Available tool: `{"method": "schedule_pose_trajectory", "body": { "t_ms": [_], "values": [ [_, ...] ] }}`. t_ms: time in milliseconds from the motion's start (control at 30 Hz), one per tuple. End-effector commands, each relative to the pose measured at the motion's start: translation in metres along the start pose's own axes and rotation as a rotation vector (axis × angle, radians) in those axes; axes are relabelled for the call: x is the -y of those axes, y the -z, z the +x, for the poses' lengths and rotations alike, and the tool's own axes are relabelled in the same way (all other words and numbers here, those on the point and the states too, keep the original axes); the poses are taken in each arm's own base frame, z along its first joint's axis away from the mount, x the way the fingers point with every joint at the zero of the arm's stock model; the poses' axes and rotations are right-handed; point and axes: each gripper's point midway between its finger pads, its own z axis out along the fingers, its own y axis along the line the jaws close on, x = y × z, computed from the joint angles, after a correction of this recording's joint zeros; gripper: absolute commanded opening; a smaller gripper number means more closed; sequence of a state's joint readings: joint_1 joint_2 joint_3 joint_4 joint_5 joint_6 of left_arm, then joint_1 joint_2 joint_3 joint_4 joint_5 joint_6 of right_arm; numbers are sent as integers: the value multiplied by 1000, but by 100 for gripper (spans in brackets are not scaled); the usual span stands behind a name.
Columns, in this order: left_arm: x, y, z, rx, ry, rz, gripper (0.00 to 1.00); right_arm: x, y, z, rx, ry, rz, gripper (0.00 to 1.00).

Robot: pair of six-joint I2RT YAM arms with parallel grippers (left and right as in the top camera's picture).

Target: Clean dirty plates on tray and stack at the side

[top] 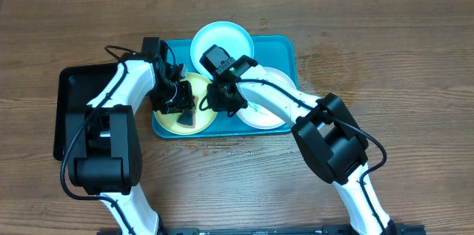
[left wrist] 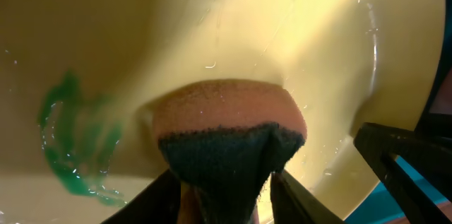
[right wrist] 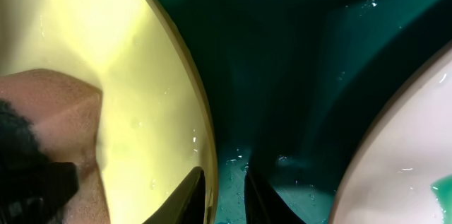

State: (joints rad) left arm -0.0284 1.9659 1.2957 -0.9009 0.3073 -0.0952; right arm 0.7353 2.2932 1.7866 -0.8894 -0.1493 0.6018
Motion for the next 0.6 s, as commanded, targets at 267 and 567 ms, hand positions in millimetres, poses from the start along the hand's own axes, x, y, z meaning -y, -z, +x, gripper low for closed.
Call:
{"method": "schedule_pose_trajectory", "body": {
  "t_ms": [267, 567],
  "values": [
    [-65, 11, -2, 53, 141, -376, 4, 12, -11, 11, -30, 3, 44, 21],
    [-111, 49, -16, 152, 185, -703, 4, 12, -11, 11, -31, 19, 44, 21]
  ]
}}
